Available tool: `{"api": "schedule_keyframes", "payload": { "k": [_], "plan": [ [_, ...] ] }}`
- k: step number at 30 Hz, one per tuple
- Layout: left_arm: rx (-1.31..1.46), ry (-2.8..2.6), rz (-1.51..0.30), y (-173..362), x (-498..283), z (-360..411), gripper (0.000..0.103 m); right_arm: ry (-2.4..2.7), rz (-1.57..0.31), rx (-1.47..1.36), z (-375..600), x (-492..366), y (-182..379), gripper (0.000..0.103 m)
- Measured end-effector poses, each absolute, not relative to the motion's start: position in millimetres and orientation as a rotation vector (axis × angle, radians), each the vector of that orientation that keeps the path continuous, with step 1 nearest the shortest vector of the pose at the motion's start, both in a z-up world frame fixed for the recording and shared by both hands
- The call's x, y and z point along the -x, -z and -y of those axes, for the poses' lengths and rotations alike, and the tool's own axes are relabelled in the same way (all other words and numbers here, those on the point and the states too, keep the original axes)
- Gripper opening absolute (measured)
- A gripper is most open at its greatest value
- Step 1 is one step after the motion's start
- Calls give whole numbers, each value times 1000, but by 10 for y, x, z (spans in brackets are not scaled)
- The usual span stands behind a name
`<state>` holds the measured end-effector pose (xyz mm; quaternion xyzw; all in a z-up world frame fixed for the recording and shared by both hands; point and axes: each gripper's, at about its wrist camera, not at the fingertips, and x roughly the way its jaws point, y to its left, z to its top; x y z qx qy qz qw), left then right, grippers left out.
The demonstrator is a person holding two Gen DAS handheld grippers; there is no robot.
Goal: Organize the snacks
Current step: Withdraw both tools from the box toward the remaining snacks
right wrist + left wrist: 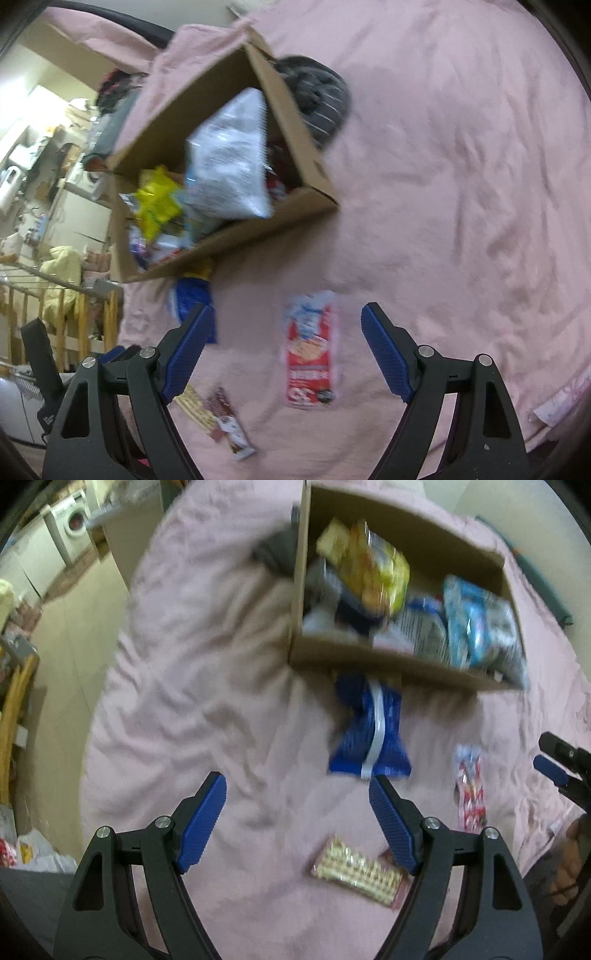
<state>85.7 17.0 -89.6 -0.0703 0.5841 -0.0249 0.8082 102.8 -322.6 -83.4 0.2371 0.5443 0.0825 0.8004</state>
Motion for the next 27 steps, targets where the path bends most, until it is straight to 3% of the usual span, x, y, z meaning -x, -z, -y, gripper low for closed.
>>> {"api": "schedule_keyframes", "payload": {
  "k": [5, 7, 10, 14, 22, 27],
  "plan": [
    [241, 98, -1425, 1206, -698, -51, 77, -144, -1209, -513, 3287, -1010, 938, 85],
    [289, 122, -1490, 1314, -604, 37, 66, -142, -1216, -506, 3275, -1013, 944, 85],
    [339, 125, -1534, 1411, -529, 109, 63, -154, -1219, -497, 3241, -1022, 954, 85],
    [317, 89, -1531, 1445, -499, 199, 56, -158, -1218, -482, 3196, -1043, 949, 85],
    [181, 110, -1496, 1417, -551, 460, 28, -161, -1224, -472, 3163, -1065, 965, 85],
    [206, 113, -1448, 1268, -638, 408, 16, -158, -1225, -477, 3179, -1069, 970, 85]
  ]
}}
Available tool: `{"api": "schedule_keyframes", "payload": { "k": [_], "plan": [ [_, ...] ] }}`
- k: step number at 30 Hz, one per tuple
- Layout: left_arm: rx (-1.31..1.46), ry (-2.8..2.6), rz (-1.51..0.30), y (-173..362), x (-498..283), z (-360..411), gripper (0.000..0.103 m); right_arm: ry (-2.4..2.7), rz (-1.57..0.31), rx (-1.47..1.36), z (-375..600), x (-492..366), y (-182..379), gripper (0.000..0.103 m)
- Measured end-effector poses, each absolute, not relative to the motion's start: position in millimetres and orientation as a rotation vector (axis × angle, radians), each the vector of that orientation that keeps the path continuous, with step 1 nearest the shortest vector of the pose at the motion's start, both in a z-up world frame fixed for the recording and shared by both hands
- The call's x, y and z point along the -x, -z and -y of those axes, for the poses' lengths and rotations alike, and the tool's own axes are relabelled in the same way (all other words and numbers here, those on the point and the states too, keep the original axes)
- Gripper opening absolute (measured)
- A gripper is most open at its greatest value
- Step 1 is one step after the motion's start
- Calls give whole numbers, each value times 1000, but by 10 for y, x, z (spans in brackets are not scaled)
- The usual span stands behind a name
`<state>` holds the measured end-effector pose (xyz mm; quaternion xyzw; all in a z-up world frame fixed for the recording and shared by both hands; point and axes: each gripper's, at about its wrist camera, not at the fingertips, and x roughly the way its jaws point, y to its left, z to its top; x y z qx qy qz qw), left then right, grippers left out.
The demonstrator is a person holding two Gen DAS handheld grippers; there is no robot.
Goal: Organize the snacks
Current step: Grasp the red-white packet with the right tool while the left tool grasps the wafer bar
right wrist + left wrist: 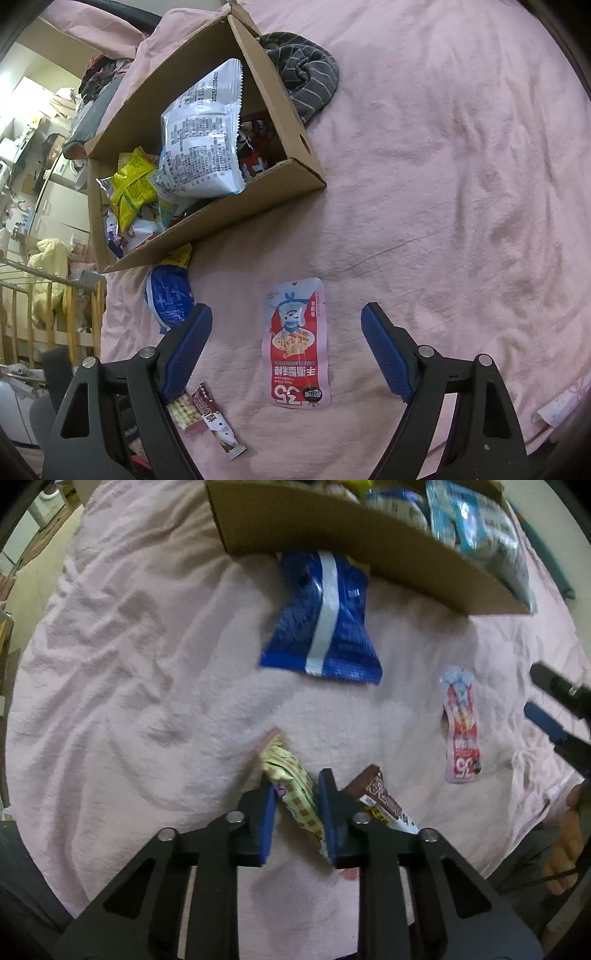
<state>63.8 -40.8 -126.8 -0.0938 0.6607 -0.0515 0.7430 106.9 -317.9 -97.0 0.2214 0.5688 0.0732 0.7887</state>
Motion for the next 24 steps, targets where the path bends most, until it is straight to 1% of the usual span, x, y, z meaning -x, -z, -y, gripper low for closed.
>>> {"api": "schedule_keyframes", "payload": {
  "k": [4, 8, 13, 15, 18, 24],
  "plan": [
    [228, 123, -1389, 1069, -669, 314, 10, -150, -1240, -483, 3190, -1068, 1002, 85],
    [246, 108, -1338, 915, -704, 208, 9, -147, -1275, -492, 3180, -1081, 1085, 85],
    [264, 111, -1298, 783, -733, 22, 9, -143, -1388, -464, 3057, -1136, 1323, 85],
    [270, 116, -1298, 789, -724, 11, 9, -141, -1431, -404, 2921, -1173, 1423, 85],
    [265, 114, -1303, 769, -705, -31, 9, -111, -1436, -285, 2712, -1203, 1472, 81],
    [245, 100, -1291, 824, -711, 42, 9, -79, -1464, -51, 2354, -1192, 1600, 80]
  ]
}}
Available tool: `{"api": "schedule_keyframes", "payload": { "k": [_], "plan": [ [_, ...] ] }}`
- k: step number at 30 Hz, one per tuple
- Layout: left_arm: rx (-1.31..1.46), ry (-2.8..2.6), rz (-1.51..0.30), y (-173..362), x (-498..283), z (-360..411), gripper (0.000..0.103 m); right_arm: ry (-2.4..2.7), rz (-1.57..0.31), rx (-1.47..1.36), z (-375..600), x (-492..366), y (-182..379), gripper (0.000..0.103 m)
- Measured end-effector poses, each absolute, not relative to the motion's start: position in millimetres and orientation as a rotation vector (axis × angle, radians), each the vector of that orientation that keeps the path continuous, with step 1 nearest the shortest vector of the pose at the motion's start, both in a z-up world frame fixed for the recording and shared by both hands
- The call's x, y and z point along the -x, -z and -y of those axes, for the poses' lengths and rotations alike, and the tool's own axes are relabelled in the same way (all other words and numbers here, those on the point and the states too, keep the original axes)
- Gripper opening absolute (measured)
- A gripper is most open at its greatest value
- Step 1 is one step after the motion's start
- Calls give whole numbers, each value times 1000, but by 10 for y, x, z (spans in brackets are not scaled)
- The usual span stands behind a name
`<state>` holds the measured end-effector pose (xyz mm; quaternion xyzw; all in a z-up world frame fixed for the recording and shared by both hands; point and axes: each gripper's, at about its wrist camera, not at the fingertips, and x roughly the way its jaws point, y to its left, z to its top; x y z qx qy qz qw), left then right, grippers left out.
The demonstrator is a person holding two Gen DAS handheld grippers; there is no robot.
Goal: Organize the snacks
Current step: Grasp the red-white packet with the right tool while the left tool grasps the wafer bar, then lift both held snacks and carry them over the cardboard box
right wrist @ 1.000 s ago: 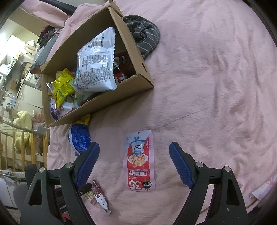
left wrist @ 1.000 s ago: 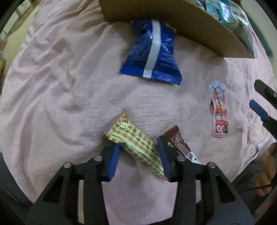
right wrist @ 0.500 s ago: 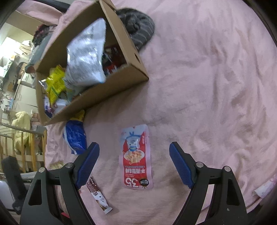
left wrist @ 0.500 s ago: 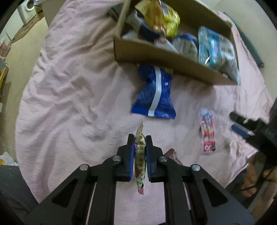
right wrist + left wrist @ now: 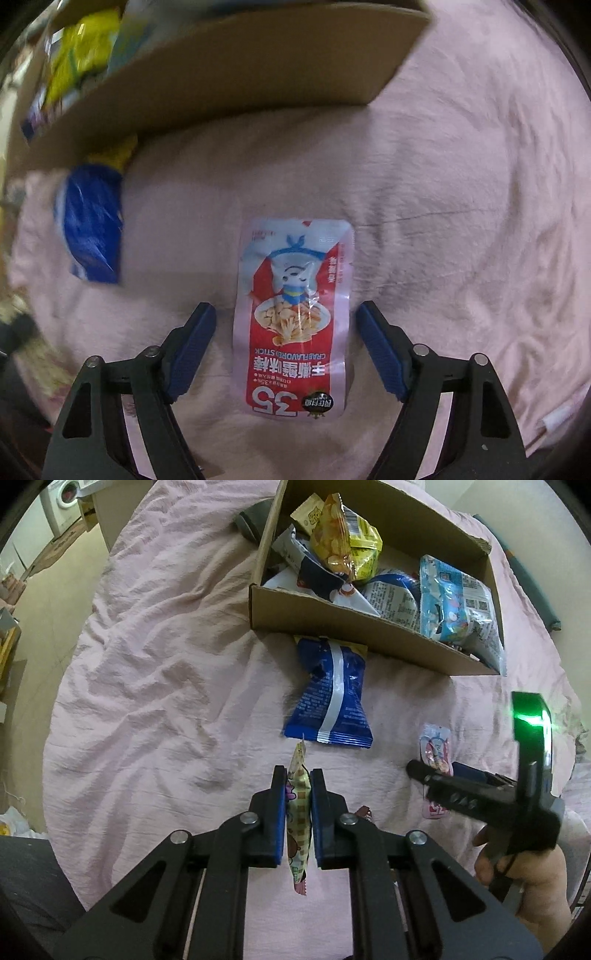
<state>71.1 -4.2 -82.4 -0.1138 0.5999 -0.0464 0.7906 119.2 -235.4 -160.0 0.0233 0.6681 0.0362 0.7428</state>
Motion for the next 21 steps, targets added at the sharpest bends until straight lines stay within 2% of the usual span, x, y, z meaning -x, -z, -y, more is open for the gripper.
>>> {"api": "schedule_keyframes", "payload": {
  "k": [2, 3, 4, 8, 10, 14, 18, 21],
  "plan": [
    [247, 94, -1291, 830, -712, 33, 9, -77, -1461, -11, 2315, -1181, 1626, 75],
    [248, 90, -1291, 835, -713, 29, 9, -75, -1450, -11, 2329, -1176, 1620, 64],
    [248, 88, -1292, 838, -713, 28, 9, -72, -1441, -12, 2335, -1172, 1608, 61],
    [243, 91, -1283, 826, -708, 44, 9, -114, -1413, -11, 2350, -1103, 1530, 56],
    [236, 89, -1278, 823, -704, 51, 9, -131, -1393, -33, 2361, -1082, 1444, 51],
    [239, 81, -1279, 827, -703, 36, 9, -161, -1368, -117, 2499, -1024, 1328, 49],
    [244, 71, -1285, 848, -709, 26, 9, -197, -1353, -129, 2574, -976, 1242, 31],
    [240, 66, -1283, 854, -709, 38, 9, -214, -1355, -134, 2584, -914, 1216, 29]
  ]
}}
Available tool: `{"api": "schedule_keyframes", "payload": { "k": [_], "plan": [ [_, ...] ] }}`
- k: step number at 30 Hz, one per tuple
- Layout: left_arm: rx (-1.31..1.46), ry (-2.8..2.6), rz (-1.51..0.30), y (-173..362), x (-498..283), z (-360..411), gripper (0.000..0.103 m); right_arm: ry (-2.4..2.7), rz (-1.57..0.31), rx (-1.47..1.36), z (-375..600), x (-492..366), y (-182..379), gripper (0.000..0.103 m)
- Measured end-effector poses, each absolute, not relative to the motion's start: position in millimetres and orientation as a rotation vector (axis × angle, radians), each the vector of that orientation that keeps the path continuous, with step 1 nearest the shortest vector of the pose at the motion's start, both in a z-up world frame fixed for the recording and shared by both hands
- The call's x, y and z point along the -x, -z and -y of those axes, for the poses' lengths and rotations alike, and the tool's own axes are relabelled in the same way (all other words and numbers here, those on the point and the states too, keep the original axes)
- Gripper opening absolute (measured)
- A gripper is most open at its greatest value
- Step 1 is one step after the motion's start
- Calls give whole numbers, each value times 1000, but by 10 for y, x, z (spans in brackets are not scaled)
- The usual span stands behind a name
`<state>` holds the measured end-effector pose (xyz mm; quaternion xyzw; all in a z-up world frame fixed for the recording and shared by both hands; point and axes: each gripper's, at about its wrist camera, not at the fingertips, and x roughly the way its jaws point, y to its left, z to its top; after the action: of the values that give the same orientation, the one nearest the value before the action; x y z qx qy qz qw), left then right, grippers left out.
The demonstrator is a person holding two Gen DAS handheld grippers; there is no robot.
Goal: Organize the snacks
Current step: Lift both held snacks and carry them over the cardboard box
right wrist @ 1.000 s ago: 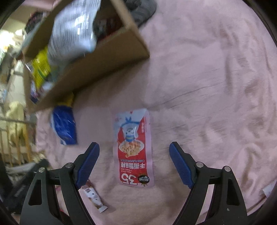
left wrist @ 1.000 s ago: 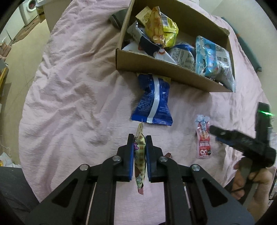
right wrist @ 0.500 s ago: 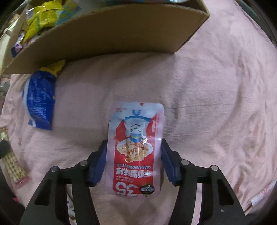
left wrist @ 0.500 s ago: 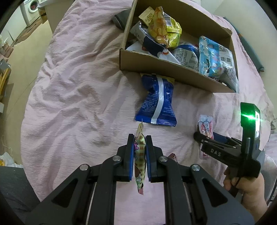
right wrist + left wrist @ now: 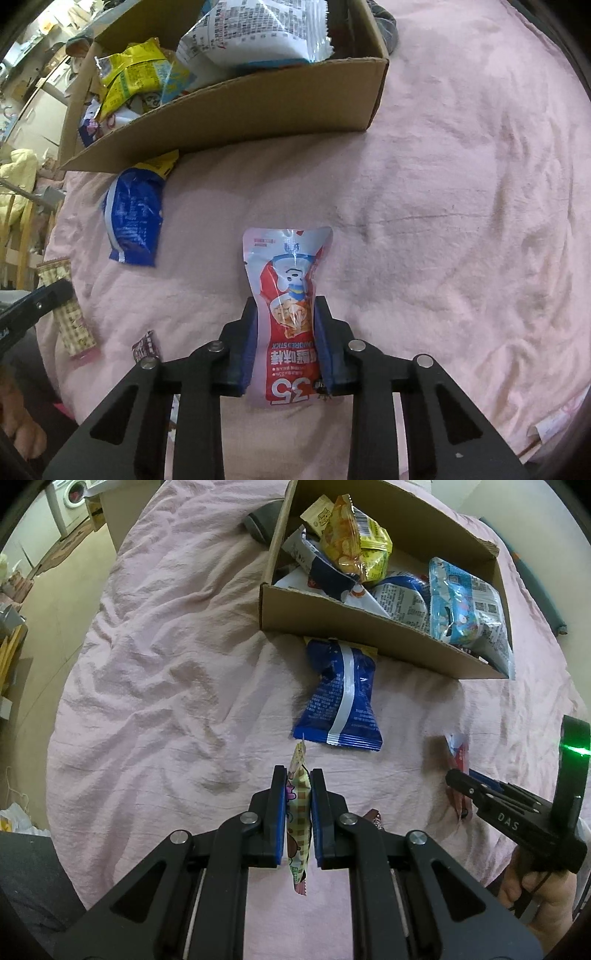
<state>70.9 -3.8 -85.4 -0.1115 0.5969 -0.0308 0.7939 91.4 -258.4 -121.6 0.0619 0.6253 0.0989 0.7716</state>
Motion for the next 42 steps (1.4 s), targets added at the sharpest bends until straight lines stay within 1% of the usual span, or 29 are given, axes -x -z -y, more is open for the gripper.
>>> {"api": "schedule_keyframes", "payload": {
  "k": [5, 14, 19, 26, 36, 42],
  "plan": [
    [237, 66, -1286, 867, -714, 40, 9, -231, -1339, -158, 2637, -940, 1203, 28],
    [201, 53, -1261, 802, -710, 18, 9, -266, -1277, -236, 2814, -848, 971, 28],
    [188, 64, -1223, 599, -715, 6, 9, -314, -1229, -292, 2807, -718, 765, 28],
    [161, 71, -1149, 230, -861, -63, 9, -383, -1092, -332, 2768, -652, 308, 28],
    [121, 76, -1061, -171, -1314, -114, 9, -410, -1017, -342, 2621, -1065, 17, 28],
    [100, 93, -1015, -309, -1661, 19, 9, -428, -989, -305, 2443, -1452, -85, 28]
  ]
}}
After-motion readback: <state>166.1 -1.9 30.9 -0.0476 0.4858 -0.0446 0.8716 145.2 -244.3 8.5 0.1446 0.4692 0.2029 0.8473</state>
